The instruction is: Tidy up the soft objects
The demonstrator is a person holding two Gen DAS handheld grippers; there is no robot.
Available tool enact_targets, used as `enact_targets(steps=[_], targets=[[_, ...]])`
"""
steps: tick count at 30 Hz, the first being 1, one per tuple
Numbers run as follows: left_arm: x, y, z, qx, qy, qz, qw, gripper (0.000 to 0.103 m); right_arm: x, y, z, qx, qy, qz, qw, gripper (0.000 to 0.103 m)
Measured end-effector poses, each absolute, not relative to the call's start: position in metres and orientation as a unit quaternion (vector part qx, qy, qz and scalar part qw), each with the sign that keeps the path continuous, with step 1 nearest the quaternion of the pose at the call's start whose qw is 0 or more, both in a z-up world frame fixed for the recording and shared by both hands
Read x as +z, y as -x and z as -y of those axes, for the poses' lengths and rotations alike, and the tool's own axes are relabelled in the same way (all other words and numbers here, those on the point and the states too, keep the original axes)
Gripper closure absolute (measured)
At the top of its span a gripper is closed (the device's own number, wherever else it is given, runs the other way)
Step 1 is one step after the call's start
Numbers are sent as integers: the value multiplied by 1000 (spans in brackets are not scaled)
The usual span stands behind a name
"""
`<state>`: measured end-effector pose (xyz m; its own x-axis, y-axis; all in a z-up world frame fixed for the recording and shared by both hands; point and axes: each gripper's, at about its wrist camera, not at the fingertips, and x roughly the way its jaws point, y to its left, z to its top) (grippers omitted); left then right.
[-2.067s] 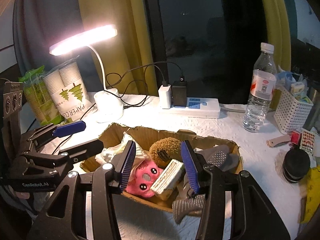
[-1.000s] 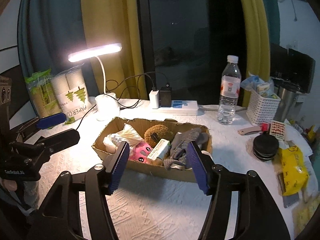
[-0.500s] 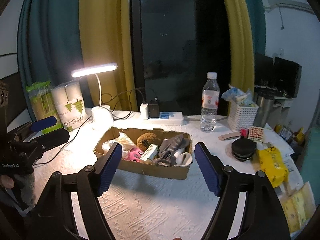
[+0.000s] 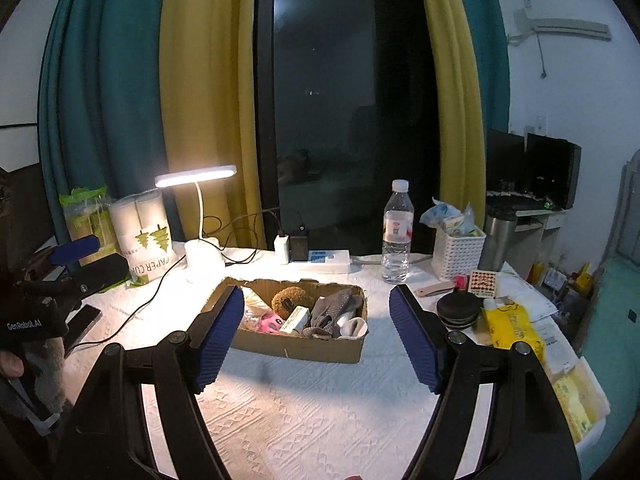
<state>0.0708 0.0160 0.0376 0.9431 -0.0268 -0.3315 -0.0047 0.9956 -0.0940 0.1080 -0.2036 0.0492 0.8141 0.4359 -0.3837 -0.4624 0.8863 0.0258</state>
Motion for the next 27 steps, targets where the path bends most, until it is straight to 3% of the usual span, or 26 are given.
enact_targets(steps=[27], targets=[[48, -56, -11, -7, 36, -156, 987, 2, 58, -91, 213, 225, 36, -182, 957, 25]])
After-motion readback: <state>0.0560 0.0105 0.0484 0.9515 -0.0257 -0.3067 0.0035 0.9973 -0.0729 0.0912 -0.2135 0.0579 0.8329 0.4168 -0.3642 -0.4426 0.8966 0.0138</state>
